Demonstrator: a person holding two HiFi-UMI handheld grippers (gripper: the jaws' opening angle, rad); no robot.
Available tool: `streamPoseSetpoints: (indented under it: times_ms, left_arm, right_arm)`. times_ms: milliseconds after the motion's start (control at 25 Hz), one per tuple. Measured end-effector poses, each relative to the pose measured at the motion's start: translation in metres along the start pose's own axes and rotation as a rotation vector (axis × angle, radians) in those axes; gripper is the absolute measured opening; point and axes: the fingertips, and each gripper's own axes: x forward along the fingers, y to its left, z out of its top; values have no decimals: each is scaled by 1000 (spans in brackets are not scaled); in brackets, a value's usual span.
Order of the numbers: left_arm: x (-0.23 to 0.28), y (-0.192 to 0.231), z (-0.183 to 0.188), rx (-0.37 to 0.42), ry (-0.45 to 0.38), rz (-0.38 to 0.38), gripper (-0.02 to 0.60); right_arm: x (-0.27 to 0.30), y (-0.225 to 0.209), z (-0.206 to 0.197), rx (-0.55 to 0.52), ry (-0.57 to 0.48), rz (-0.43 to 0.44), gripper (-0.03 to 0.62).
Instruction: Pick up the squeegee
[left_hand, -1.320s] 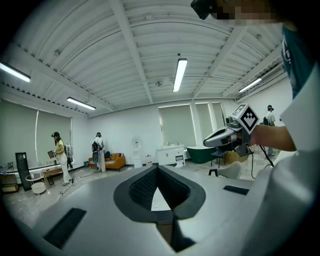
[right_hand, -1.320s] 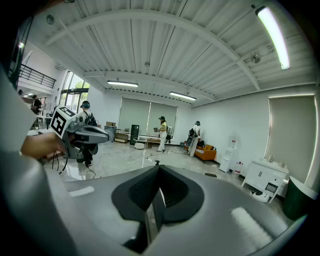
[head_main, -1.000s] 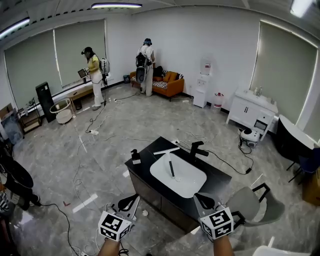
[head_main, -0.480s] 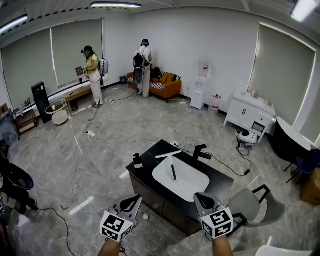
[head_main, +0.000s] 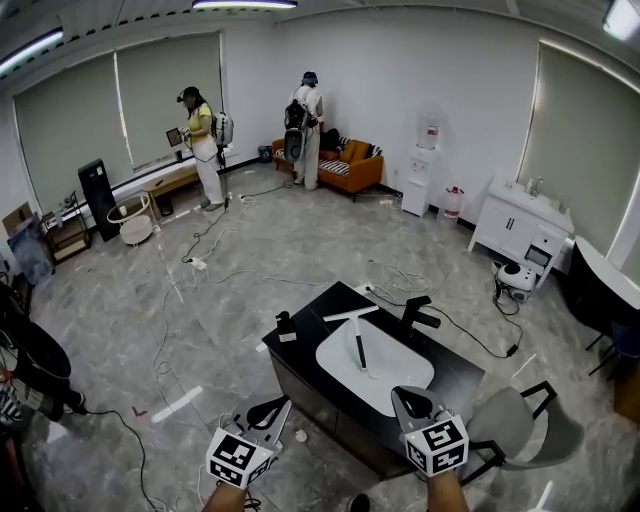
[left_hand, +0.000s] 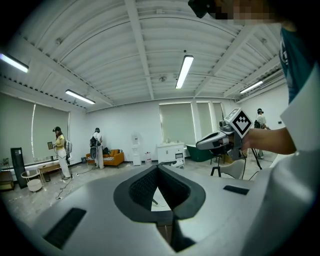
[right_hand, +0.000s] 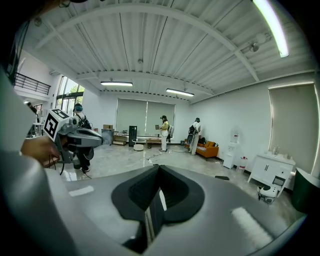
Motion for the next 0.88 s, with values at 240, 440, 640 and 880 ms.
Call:
streamPoseSetpoints:
  times_ms: [240, 440, 640, 880]
  left_arm:
    - [43, 5, 12, -2, 21, 60, 3]
    - [77, 7, 15, -11, 39, 107, 3]
    - [97, 9, 17, -16, 61, 156, 3]
    - [113, 9, 15, -18, 79, 200, 3]
  right_arm:
    - [36, -43, 2, 3, 3, 76, 11]
    - [64, -79, 1, 1, 1, 127, 11]
    - [86, -106, 3, 2, -1, 174, 11]
    - [106, -129, 0, -1, -6, 213, 11]
